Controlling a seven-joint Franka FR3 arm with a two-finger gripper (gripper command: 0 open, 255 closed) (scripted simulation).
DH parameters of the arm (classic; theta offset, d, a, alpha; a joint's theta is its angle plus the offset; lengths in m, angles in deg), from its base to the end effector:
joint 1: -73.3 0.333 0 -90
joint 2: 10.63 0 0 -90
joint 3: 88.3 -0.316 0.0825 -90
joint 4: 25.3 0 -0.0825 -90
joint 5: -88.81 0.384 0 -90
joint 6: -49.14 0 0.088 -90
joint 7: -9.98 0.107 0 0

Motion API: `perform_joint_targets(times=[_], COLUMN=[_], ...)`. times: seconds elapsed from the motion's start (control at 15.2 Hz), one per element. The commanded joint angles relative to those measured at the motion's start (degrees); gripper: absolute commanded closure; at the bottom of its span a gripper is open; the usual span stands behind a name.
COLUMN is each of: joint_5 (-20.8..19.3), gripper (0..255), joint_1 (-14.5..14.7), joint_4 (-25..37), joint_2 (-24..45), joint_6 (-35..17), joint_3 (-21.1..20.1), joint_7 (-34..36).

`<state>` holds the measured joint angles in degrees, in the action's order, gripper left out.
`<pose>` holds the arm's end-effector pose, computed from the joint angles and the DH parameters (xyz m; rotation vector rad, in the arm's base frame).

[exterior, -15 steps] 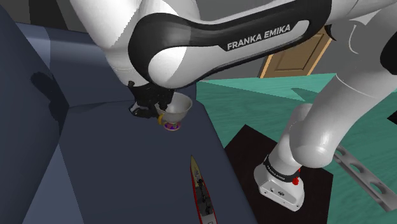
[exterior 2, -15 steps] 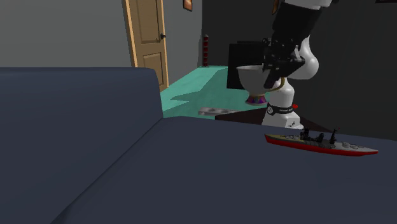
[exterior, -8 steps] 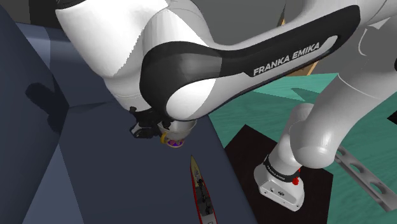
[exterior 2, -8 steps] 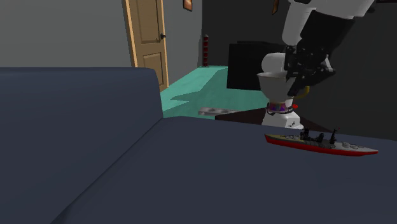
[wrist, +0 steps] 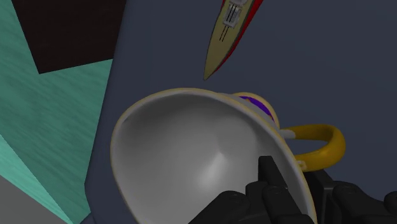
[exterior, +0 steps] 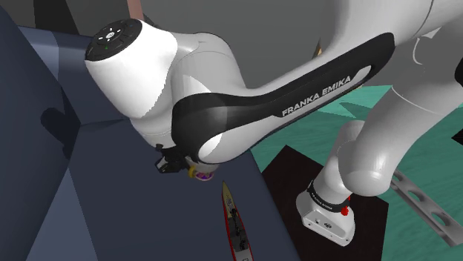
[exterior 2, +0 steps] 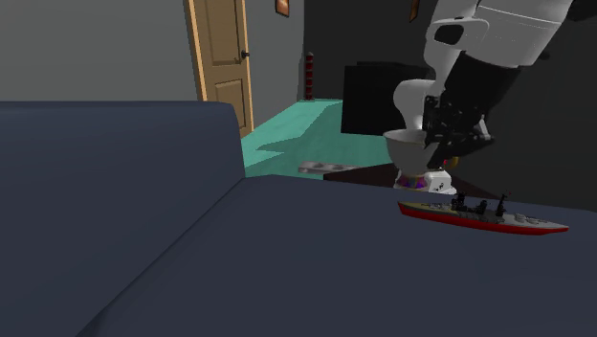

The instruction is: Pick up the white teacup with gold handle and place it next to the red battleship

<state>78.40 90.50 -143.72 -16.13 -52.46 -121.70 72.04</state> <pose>0.3289 0.3839 0.4537 2.8281 -0.2153 0.0985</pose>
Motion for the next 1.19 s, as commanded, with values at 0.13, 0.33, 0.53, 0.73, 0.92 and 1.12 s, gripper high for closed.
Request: perform_joint_targets(times=[0.13,0.33,0.53,0.73,0.92,1.12], joint_5=[-0.53,-1.12,-1.82,-2.64,-3.58,-4.77], gripper=[255,255,255,255,255,255], joint_1=[0.04,0.05,0.05,0.06,0.08,0.11], joint_4=[-2.14,-3.62,-4.98,-6.23,-7.36,-8.47], joint_2=[0.84,1.76,2.8,3.98,5.29,6.87], joint_6=[-2.76,-4.89,-6.98,-9.06,-11.1,-13.3], joint_3=[-0.17,-0.3,-0.42,-0.51,-0.57,-0.59], joint_7=[0.97,1.81,2.72,3.7,4.76,6.03])
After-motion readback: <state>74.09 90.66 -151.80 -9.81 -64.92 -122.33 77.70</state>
